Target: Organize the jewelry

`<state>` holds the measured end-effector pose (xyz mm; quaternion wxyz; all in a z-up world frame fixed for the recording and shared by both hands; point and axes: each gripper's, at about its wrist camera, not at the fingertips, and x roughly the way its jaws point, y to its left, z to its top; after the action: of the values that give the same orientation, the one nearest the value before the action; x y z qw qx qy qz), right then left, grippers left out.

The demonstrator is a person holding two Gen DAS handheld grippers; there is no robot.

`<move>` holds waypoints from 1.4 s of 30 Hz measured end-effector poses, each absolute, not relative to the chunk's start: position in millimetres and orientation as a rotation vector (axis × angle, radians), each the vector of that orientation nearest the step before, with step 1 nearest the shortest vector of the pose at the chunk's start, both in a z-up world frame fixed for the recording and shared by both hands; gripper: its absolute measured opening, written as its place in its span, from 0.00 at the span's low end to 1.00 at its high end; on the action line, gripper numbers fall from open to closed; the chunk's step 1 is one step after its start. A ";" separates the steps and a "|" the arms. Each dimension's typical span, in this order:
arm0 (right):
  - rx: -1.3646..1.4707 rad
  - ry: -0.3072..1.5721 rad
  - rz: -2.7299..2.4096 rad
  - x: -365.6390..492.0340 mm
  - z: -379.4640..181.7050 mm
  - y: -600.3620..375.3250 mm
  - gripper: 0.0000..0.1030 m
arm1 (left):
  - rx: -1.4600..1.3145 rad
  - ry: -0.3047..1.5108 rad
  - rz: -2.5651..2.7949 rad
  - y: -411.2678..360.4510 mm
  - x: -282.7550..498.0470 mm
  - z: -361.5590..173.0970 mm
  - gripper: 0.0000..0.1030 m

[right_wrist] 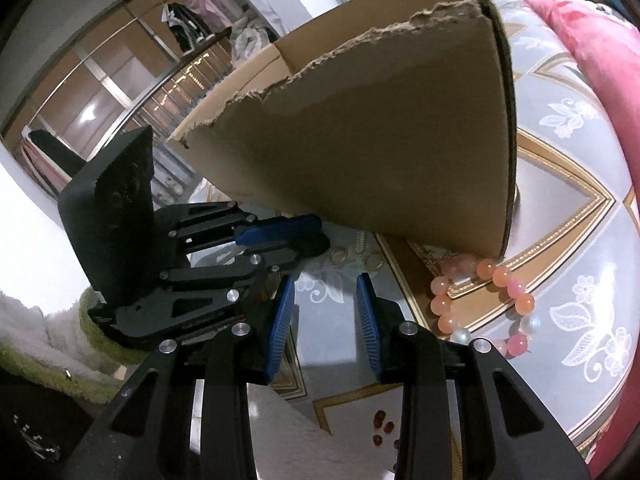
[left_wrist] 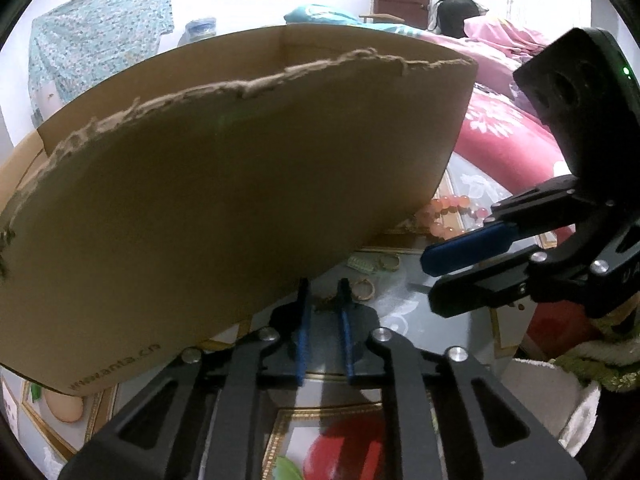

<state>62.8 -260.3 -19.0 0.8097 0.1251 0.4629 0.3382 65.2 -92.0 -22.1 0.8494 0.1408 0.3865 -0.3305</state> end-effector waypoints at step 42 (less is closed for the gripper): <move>0.030 0.902 0.602 50.4 -14.6 -229.2 0.31 | 0.210 0.846 -0.617 -62.4 34.8 -15.3 0.18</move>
<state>50.4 -229.2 -14.6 0.8565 0.0144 0.4291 0.2864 34.8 -62.4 -15.3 0.8607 0.1000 0.4033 -0.2940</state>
